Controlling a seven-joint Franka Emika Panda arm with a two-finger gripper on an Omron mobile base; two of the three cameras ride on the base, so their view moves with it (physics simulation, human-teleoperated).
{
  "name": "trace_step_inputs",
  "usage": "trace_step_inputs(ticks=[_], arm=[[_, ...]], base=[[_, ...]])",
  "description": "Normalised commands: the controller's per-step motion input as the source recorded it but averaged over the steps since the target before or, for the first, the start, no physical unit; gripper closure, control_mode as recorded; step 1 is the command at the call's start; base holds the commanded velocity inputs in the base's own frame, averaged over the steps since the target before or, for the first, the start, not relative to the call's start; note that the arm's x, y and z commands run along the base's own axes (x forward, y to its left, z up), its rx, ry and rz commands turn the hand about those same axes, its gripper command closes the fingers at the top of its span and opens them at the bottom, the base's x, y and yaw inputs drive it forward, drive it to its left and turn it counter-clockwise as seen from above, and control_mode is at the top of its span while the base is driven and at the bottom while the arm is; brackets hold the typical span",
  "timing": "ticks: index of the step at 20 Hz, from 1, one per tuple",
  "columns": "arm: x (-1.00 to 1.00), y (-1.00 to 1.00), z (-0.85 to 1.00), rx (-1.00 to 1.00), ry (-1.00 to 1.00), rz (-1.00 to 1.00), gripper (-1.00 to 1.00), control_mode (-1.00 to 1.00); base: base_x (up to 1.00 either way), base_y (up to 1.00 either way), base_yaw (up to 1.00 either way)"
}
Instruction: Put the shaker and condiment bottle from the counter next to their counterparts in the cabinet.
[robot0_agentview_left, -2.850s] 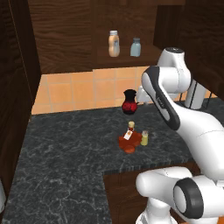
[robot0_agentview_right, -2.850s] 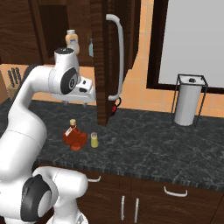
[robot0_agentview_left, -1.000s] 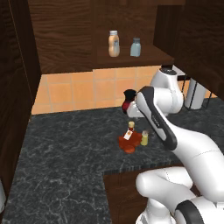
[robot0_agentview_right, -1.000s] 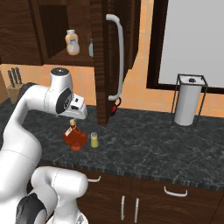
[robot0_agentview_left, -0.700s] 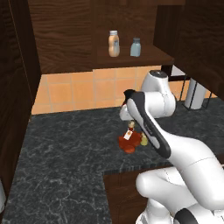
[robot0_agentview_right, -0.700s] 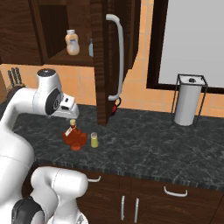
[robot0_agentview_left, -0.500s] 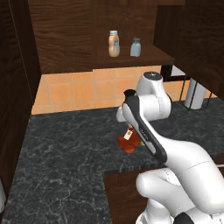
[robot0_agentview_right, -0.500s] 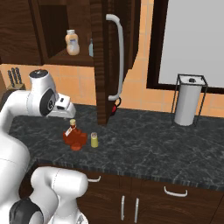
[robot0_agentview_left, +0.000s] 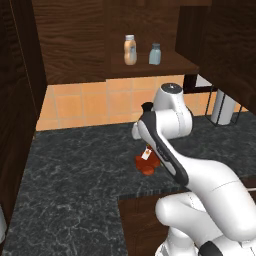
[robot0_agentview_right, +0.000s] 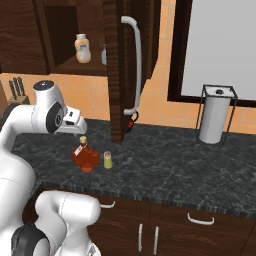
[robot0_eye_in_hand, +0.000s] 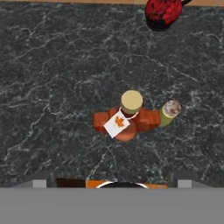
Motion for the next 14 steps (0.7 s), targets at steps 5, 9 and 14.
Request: trace_step_inputs(ticks=[5,9,14], arm=[[0.18,-0.08,0.0,0.0,0.0,0.0,-1.0,-1.0],[0.16,-0.12,0.0,0.0,0.0,0.0,-1.0,-1.0],[0.05,-0.02,0.0,0.0,0.0,0.0,-1.0,-1.0]], base=[[0.0,0.0,0.0],[0.0,0.0,0.0],[0.0,0.0,0.0]])
